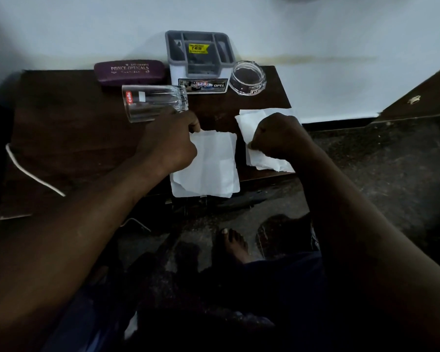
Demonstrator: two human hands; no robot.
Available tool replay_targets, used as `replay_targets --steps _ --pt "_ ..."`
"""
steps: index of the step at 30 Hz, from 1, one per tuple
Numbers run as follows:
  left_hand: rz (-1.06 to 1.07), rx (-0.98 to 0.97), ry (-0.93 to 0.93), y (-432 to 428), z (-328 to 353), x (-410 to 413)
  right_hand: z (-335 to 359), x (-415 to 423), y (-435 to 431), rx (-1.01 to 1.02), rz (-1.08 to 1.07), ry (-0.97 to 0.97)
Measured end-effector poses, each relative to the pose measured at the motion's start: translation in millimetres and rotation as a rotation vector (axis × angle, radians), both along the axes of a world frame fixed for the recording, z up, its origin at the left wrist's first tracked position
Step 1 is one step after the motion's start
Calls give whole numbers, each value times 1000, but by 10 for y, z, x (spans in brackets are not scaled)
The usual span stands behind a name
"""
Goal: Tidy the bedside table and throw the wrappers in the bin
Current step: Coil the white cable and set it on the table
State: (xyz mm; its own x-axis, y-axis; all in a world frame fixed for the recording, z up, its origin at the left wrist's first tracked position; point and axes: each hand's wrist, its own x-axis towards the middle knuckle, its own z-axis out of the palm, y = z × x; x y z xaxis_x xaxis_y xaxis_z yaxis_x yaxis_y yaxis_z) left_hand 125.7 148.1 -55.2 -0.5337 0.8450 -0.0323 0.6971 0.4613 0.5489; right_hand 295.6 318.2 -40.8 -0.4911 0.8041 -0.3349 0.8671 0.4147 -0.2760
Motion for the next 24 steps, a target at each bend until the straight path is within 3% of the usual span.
replay_targets --steps 8,13,16,24 --pt "-13 -25 14 -3 -5 5 24 -32 -32 -98 0 21" --pt "-13 18 87 -3 43 -29 81 -153 -148 -6 79 102" --pt "-1 31 2 12 33 -66 77 -189 -156 -33 66 113" --pt "-15 16 -62 22 4 -58 -132 -158 -28 37 0 -62"
